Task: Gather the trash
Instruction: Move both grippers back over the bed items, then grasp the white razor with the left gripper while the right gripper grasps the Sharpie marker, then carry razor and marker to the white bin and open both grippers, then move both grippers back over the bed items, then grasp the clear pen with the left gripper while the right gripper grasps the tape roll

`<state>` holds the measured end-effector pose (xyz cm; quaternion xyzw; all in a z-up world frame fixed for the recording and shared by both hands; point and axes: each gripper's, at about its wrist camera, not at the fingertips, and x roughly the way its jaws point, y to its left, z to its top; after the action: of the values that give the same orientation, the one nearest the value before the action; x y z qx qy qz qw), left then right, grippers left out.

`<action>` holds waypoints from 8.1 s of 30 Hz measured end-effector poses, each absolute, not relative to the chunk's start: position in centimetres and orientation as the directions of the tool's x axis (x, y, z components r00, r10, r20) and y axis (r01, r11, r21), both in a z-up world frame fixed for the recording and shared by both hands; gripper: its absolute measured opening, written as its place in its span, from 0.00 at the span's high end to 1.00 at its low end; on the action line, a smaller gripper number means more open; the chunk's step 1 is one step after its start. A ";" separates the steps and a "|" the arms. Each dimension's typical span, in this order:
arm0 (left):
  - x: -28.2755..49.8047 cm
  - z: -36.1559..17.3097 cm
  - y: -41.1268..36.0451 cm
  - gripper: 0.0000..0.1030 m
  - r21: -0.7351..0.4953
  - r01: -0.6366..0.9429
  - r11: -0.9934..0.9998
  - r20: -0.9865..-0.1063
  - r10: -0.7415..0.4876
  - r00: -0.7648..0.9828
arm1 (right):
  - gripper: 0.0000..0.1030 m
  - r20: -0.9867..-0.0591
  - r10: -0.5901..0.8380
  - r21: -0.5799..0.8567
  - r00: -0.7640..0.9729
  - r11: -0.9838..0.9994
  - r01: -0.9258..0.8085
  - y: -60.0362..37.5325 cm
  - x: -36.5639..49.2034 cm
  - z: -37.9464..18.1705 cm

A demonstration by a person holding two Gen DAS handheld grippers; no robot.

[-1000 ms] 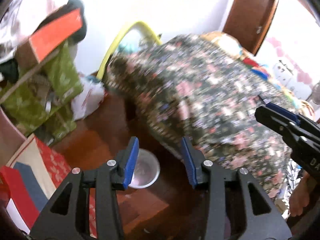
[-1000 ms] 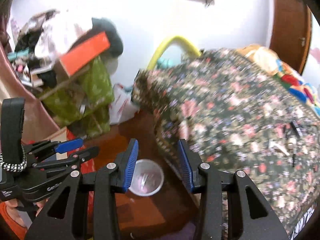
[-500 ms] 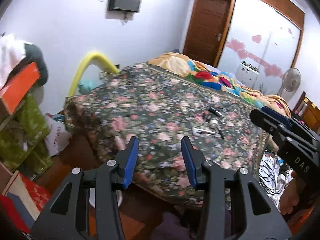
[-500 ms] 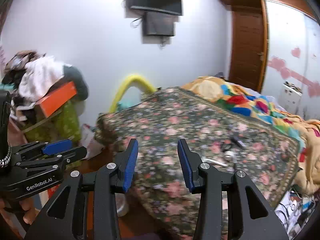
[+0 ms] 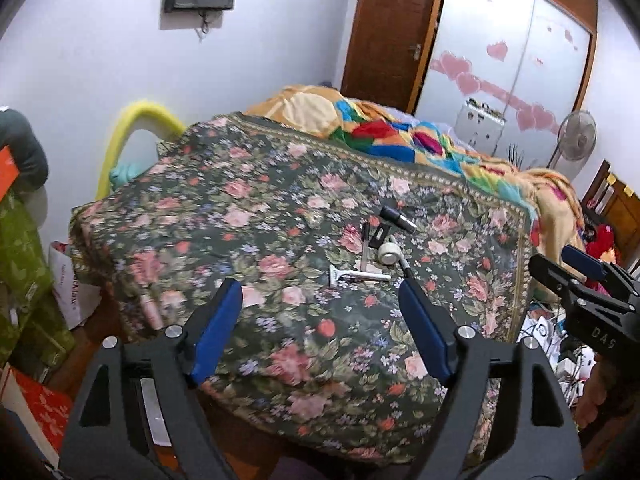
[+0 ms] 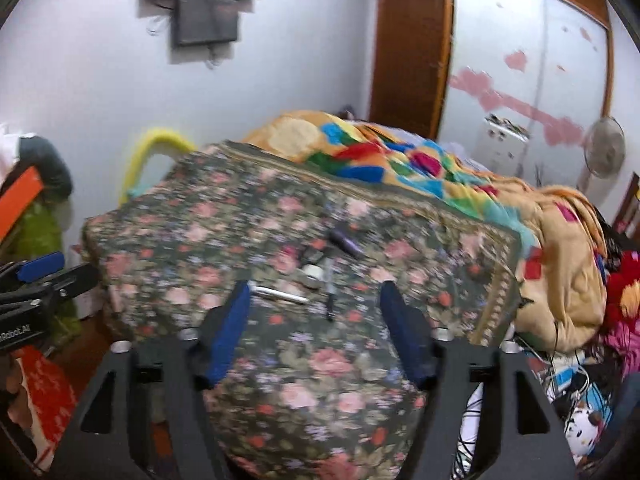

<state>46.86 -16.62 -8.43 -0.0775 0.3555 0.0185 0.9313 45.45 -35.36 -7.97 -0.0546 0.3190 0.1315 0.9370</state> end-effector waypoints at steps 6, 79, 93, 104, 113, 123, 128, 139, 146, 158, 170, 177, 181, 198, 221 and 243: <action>52.4 -12.9 -18.4 0.23 -0.114 -0.073 0.991 -0.726 -0.033 0.687 | 0.31 -0.677 0.204 0.039 0.707 0.969 -0.243 -38.1 49.9 -11.6; 59.5 -22.0 -20.5 0.92 -0.160 -0.050 0.986 -0.821 -0.105 0.561 | 0.89 -0.788 0.281 0.145 0.548 0.950 -0.277 -37.1 58.1 -22.7; 50.3 -11.2 -15.9 0.92 -0.123 -0.053 0.991 -0.704 -0.049 0.709 | 0.89 -0.661 0.329 0.087 0.675 0.926 -0.367 -32.1 51.3 -11.6; 41.1 -7.2 -7.3 0.92 -0.107 -0.168 0.980 -0.666 0.055 0.744 | 0.89 -0.605 0.435 0.086 0.667 0.869 -0.488 -24.4 44.3 -6.9; 34.4 -6.7 0.0 0.92 -0.094 -0.275 0.957 -0.662 0.147 0.735 | 0.89 -0.608 0.511 0.088 0.608 0.805 -0.587 -17.5 39.2 -6.2; 29.7 -10.3 7.0 0.92 -0.108 -0.367 0.924 -0.714 0.185 0.676 | 0.89 -0.667 0.546 0.079 0.507 0.728 -0.681 -9.7 35.6 -8.6; 29.0 -13.9 10.0 0.92 -0.112 -0.410 0.905 -0.765 0.185 0.617 | 0.89 -0.740 0.530 0.093 0.414 0.690 -0.718 -5.8 34.9 -12.0; 29.8 -24.1 14.5 0.92 -0.145 -0.486 0.862 -0.887 0.104 0.450 | 0.89 -0.881 0.430 0.143 0.198 0.641 -0.754 0.6 35.4 -20.7; 31.2 -27.1 16.1 0.92 -0.180 -0.503 0.845 -0.913 0.047 0.406 | 0.89 -0.916 0.388 0.178 0.104 0.624 -0.760 3.4 36.3 -23.8; 32.0 -26.5 17.4 0.73 -0.146 -0.521 0.841 -0.905 0.099 0.413 | 0.64 -0.915 0.396 0.207 0.081 0.630 -0.749 4.6 38.3 -24.4; 29.5 -20.7 14.5 0.73 -0.135 -0.494 0.859 -0.845 0.160 0.510 | 0.64 -0.843 0.485 0.148 0.233 0.626 -0.766 0.0 36.9 -18.7; 28.4 -14.1 10.6 0.73 -0.130 -0.456 0.880 -0.746 0.216 0.630 | 0.64 -0.741 0.551 0.123 0.383 0.673 -0.729 -5.2 36.4 -13.1; 28.3 -10.4 7.3 0.73 -0.115 -0.409 0.905 -0.686 0.226 0.692 | 0.64 -0.673 0.561 0.096 0.481 0.711 -0.696 -8.7 36.1 -10.0; 35.4 -3.4 -8.1 0.44 -0.099 -0.181 0.979 -0.550 0.098 0.829 | 0.64 -0.509 0.431 0.005 0.745 0.867 -0.498 -24.4 38.0 -3.7; 55.8 -14.4 -19.3 0.15 -0.083 -0.025 0.996 -0.711 -0.042 0.702 | 0.22 -0.678 0.232 0.071 0.698 0.965 -0.251 -37.9 53.5 -12.3; 66.7 -25.3 -19.0 0.38 -0.106 0.058 0.993 -0.798 -0.120 0.590 | 0.65 -0.821 0.410 0.337 0.397 0.910 -0.242 -33.1 67.0 -26.4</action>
<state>66.65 -18.97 -25.33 -0.0344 0.4497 -0.0502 0.8911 67.03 -33.06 -26.38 0.0818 0.5128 0.1960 0.8318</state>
